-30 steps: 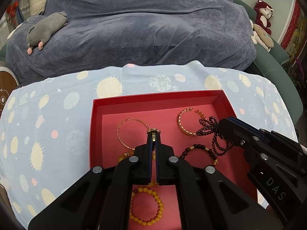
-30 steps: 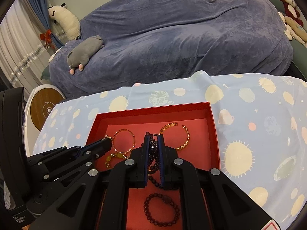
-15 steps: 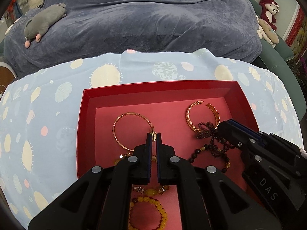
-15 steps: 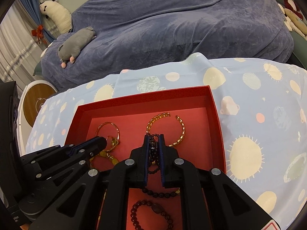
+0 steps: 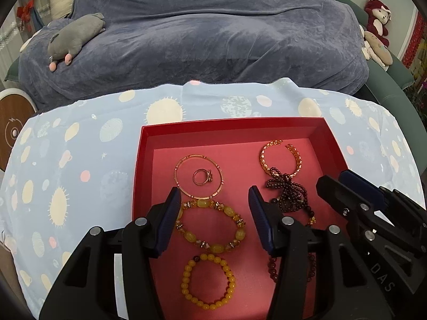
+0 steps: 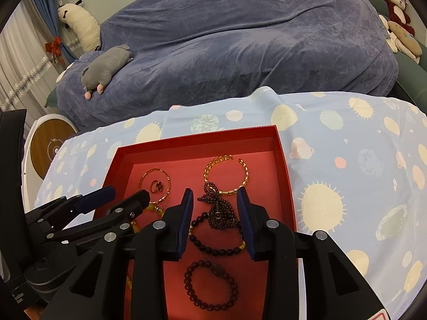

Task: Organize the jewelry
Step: 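Open both tools to release the strand and ring inside the box, then withdraw both tools from the box toward the earrings, then grasp the small gold earring with the right tool, then grasp the gold hoop earring with the left tool while the right holds the small earring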

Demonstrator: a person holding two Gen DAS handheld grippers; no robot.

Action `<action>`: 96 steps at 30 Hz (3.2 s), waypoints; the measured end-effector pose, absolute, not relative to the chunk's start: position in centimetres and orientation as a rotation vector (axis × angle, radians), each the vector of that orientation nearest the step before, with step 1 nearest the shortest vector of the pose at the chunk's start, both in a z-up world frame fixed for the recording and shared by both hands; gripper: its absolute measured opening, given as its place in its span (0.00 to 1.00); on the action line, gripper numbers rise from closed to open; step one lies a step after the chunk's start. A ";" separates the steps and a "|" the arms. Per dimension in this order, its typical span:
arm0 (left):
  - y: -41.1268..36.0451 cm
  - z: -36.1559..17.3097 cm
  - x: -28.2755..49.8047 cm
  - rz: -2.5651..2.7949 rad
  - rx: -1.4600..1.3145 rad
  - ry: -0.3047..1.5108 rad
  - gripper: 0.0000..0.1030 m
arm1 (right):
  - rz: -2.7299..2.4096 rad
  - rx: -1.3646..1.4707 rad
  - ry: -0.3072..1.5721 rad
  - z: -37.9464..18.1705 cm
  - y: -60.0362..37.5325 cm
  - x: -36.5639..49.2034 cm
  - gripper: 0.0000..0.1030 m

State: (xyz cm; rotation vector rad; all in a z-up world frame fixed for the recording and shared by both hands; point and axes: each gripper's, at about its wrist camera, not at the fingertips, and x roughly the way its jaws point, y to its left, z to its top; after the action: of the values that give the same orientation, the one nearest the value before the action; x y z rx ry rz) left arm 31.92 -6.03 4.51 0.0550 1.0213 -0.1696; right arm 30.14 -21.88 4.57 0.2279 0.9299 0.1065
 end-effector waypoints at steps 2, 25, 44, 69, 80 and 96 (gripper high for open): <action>-6.1 5.1 31.1 -0.172 0.053 1.014 0.48 | 0.103 0.231 0.922 5.2 -22.0 29.3 0.33; -5.2 9.6 18.6 -0.200 0.070 0.966 0.48 | 0.101 0.215 0.875 9.7 -21.0 16.6 0.33; -1.6 3.9 8.1 -0.128 0.017 1.053 0.49 | 0.087 0.159 1.029 2.1 -20.7 4.3 0.39; 0.2 1.0 5.1 -0.083 -0.016 1.101 0.53 | 0.113 0.122 1.071 -1.7 -19.8 4.0 0.23; 0.0 0.9 5.1 -0.089 -0.008 1.108 0.53 | 0.142 0.121 1.079 -2.1 -19.6 4.2 0.05; -1.4 1.2 8.0 -0.127 -0.044 1.102 0.53 | 0.139 0.189 1.050 -1.0 -20.8 4.0 0.05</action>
State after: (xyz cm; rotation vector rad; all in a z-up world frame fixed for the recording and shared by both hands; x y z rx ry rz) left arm 7.97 -1.36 1.21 -0.0440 1.1024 -0.1265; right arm 4.01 -20.76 -1.01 0.1886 1.0499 0.1391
